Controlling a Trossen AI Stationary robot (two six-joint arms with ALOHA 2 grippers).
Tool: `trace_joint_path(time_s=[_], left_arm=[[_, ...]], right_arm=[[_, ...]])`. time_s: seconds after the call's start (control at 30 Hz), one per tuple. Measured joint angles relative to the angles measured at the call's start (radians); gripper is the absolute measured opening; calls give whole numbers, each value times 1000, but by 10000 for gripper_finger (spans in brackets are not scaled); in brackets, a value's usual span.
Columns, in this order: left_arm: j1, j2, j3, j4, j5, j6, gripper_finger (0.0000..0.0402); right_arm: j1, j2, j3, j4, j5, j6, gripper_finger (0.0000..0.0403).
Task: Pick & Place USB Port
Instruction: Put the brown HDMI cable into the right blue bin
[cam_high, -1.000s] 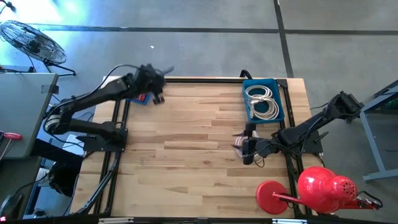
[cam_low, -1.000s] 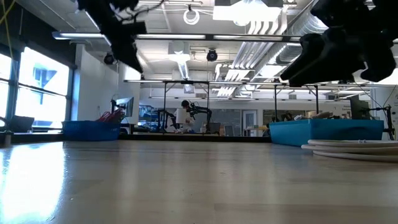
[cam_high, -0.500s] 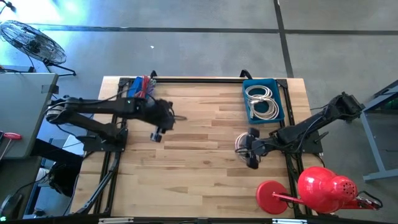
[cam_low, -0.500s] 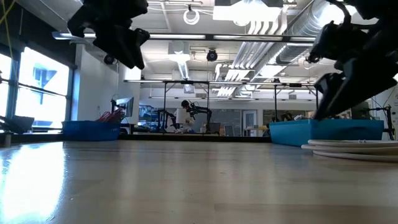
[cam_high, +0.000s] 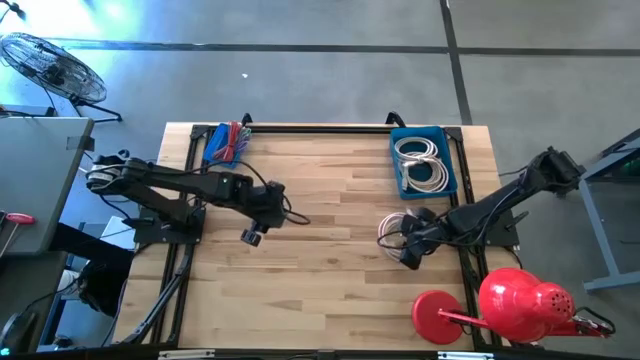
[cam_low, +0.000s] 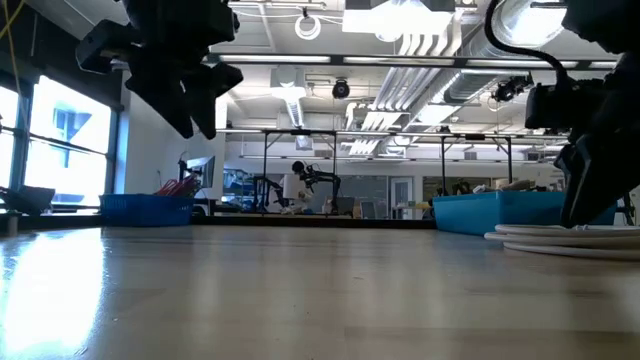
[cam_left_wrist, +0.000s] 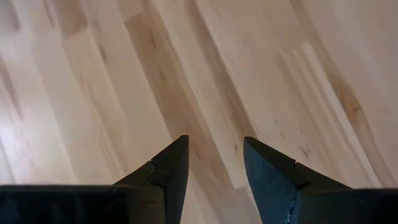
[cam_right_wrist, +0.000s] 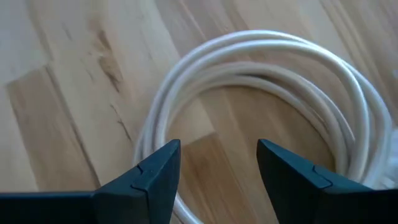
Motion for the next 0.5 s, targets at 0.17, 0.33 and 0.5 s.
trace_joint_path(time_s=[0.17, 0.33, 0.5], left_arm=[[1, 0, 0, -98, -57, -80, 147], [-5, 0, 0, -160, -65, -151, 147], [-42, -4, 0, -158, -73, -173, 147]], right_arm=[[21, 52, 0, -5, -32, 65, 204], [54, 129, 4, 16, -29, 71, 204], [62, 149, 53, 5, -51, 17, 204]])
